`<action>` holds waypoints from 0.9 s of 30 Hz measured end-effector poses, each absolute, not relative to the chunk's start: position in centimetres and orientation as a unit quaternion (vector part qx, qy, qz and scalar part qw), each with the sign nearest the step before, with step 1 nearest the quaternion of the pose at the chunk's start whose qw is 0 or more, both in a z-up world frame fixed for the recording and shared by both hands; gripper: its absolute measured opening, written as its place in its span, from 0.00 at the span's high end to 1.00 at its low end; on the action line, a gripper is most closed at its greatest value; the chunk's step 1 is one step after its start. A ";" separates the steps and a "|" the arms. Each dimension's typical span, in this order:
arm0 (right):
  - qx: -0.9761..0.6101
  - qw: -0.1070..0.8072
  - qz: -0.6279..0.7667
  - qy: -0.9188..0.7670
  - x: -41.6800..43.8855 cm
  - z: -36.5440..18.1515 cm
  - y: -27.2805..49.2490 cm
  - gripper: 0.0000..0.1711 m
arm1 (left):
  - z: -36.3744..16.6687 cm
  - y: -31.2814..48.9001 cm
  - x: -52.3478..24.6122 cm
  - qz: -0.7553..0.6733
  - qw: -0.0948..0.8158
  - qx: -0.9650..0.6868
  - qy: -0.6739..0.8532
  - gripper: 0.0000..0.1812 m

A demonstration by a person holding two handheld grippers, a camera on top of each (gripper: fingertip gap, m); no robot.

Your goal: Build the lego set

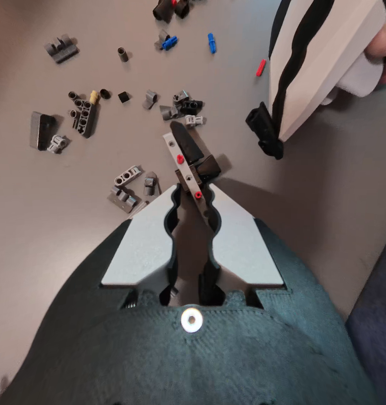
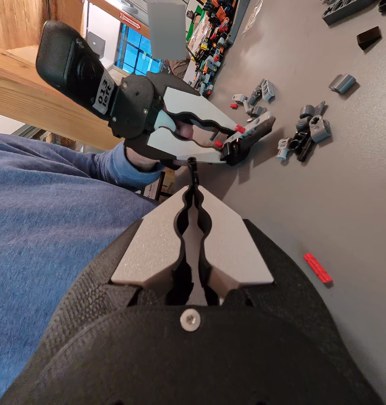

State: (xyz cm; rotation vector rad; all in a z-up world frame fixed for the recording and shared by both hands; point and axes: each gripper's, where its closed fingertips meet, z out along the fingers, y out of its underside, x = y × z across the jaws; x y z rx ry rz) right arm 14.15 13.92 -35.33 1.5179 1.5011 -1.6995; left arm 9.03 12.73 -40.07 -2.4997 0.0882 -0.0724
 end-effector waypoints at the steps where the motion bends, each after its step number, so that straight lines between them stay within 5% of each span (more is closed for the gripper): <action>1: 0.545 0.203 -0.610 0.539 14.1 -35.3 13.9 1.00 | -40.1 12.7 9.0 -0.035 0.317 -0.948 0.023 0.89; 11: 0.563 0.177 -0.623 0.514 14.5 -35.0 14.8 1.00 | -38.5 13.9 11.7 -0.261 0.361 -0.888 -0.109 0.90; 21: 0.589 0.129 -0.625 0.496 15.5 -35.1 16.0 1.00 | -38.2 15.2 14.8 -0.300 0.357 -0.881 -0.081 0.90; 27: 0.600 0.114 -0.617 0.496 15.9 -35.5 16.3 1.00 | -39.5 15.8 15.2 -0.198 0.329 -0.923 0.003 0.89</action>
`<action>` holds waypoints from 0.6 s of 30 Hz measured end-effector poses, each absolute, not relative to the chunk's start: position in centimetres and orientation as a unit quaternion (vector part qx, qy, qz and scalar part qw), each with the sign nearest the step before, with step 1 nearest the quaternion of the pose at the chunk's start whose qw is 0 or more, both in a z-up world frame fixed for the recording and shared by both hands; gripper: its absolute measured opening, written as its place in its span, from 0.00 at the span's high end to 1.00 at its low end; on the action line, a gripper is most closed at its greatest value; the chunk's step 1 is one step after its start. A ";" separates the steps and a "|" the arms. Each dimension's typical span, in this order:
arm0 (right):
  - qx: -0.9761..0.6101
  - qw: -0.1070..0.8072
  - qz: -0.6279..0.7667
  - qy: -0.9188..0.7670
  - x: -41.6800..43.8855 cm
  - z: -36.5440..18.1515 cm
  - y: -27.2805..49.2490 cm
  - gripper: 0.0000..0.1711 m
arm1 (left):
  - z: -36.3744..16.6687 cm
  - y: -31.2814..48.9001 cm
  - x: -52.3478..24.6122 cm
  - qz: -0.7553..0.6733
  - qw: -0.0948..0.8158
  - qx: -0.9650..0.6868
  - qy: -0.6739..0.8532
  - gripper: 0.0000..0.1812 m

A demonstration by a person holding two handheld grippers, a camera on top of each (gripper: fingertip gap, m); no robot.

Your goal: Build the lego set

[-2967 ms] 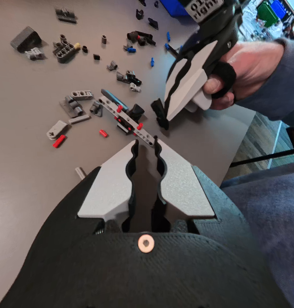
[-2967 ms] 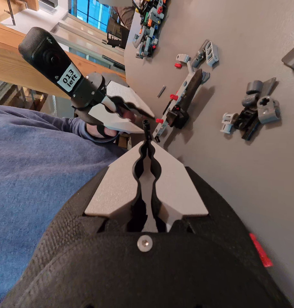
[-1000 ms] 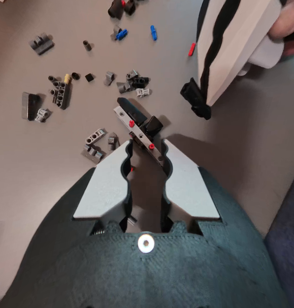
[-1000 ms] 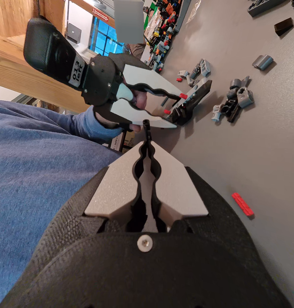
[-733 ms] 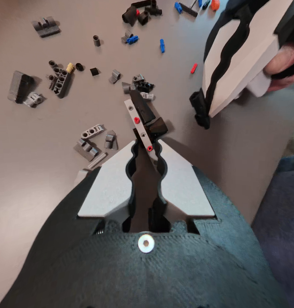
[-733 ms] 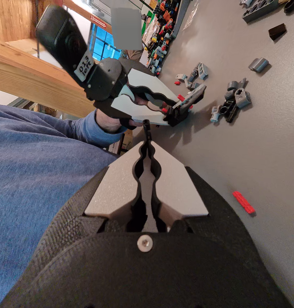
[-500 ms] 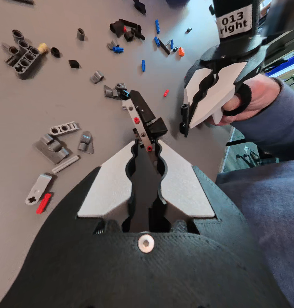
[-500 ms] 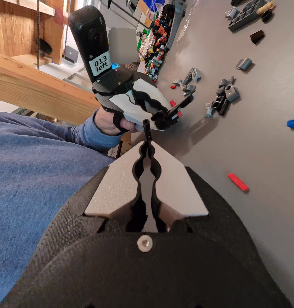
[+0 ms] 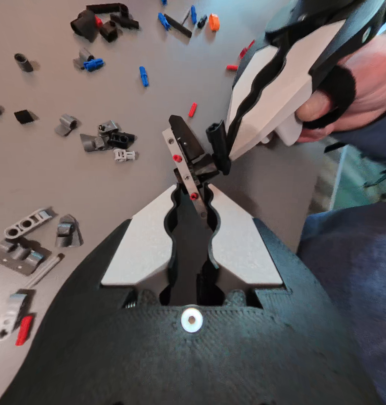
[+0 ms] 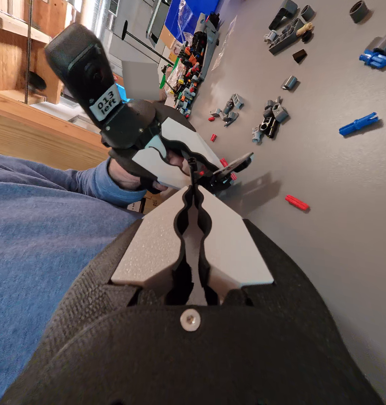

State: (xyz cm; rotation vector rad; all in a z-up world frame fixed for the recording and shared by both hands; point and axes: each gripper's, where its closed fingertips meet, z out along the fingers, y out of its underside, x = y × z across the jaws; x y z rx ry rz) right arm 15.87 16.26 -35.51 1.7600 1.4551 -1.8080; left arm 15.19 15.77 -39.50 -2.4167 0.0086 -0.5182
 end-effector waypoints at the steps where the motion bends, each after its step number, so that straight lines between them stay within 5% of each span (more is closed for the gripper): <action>1: 0.600 0.111 -0.614 0.501 15.8 -35.6 16.2 1.00 | -39.7 15.8 15.2 -0.176 0.323 -0.929 0.024 0.89; 18: 0.591 0.099 -0.608 0.522 13.3 -35.2 14.9 1.00 | -38.7 14.6 13.0 -0.157 0.342 -0.926 0.019 0.80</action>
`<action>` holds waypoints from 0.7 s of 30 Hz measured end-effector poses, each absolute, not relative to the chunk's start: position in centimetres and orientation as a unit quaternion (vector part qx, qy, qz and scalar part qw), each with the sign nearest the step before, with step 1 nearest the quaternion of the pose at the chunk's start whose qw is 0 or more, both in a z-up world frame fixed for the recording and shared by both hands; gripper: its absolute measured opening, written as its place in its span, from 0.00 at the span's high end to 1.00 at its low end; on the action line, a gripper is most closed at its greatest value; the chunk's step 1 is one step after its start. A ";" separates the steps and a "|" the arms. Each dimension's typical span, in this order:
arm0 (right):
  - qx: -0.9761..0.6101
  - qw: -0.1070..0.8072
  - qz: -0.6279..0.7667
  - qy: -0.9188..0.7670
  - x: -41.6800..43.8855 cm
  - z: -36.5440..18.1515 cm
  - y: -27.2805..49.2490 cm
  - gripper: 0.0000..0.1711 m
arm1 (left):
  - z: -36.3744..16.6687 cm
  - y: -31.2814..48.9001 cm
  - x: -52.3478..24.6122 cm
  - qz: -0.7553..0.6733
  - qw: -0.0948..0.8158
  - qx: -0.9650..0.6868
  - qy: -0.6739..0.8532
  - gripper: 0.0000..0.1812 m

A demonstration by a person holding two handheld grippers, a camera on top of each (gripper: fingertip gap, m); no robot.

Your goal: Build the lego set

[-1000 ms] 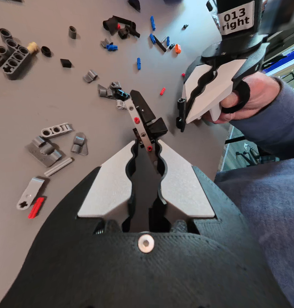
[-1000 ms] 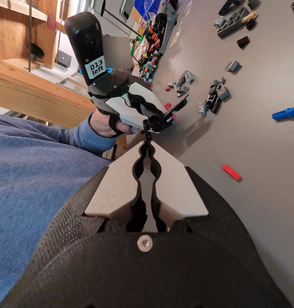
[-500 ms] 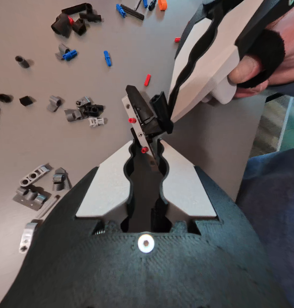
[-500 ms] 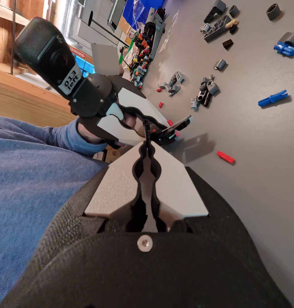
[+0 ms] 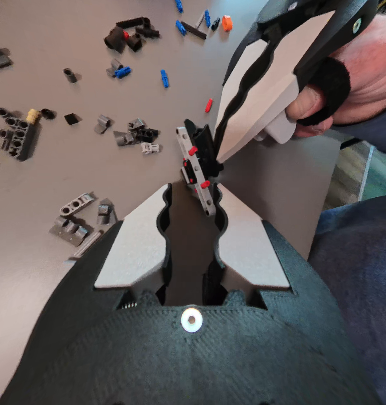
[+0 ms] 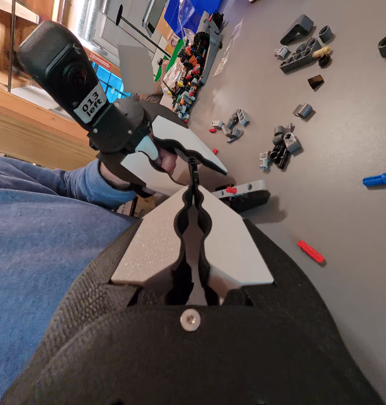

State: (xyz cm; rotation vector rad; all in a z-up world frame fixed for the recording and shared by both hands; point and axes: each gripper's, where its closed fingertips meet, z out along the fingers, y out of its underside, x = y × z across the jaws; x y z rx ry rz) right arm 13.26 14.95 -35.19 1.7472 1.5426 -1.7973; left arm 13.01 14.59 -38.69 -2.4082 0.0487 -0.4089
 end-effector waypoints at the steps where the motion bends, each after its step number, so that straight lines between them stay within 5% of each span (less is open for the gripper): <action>1: 0.591 0.098 -0.610 0.518 13.4 -35.0 15.1 1.00 | -38.4 14.4 12.7 -0.153 0.346 -0.926 0.017 0.79; 8: 0.622 0.070 -0.616 0.478 15.7 -34.8 18.1 1.00 | -34.4 15.3 14.1 -0.065 0.394 -0.909 0.124 0.82; 21: 0.633 0.055 -0.621 0.458 16.8 -35.4 18.9 1.00 | -38.6 16.0 13.9 0.046 0.338 -0.925 0.168 0.87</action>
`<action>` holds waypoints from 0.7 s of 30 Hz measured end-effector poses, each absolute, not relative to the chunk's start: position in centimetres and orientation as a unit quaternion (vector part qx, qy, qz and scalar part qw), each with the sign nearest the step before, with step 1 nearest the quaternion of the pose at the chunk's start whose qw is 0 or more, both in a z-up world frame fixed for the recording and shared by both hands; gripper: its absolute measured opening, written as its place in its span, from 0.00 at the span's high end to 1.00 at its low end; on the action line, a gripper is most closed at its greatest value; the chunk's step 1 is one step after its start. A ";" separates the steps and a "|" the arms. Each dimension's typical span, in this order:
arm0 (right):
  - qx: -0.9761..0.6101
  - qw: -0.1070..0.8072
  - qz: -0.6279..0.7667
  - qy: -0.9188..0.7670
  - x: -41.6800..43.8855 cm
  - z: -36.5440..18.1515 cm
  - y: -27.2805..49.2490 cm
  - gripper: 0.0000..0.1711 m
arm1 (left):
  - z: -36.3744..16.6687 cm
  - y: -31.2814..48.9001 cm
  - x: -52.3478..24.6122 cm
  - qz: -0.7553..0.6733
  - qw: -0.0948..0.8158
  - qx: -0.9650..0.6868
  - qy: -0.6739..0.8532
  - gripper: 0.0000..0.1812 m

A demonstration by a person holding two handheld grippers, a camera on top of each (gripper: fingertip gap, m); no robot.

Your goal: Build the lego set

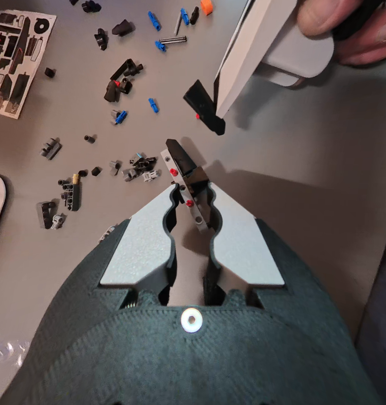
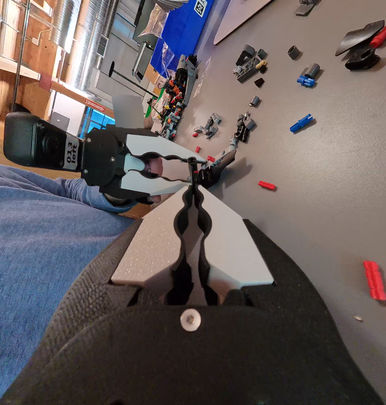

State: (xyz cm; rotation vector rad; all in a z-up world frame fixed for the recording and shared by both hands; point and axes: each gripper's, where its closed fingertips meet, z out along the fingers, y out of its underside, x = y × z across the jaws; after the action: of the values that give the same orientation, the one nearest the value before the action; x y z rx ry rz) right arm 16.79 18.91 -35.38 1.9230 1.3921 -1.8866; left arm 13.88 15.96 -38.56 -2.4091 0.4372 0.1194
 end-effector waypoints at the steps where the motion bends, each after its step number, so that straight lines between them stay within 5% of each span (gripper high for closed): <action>1: 0.633 0.055 -0.621 0.459 16.7 -35.4 18.9 1.00 | -38.6 16.0 13.7 0.047 0.338 -0.926 0.165 0.87; 21: 0.617 0.069 -0.618 0.483 16.0 -35.2 17.1 1.00 | -38.4 13.1 12.1 -0.052 0.335 -0.938 0.075 0.79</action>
State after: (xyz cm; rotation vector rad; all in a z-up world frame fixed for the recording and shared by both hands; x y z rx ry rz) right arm 16.01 17.08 -35.25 1.8566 1.4528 -1.8598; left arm 12.09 13.08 -38.43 -2.4458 0.1969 -0.1345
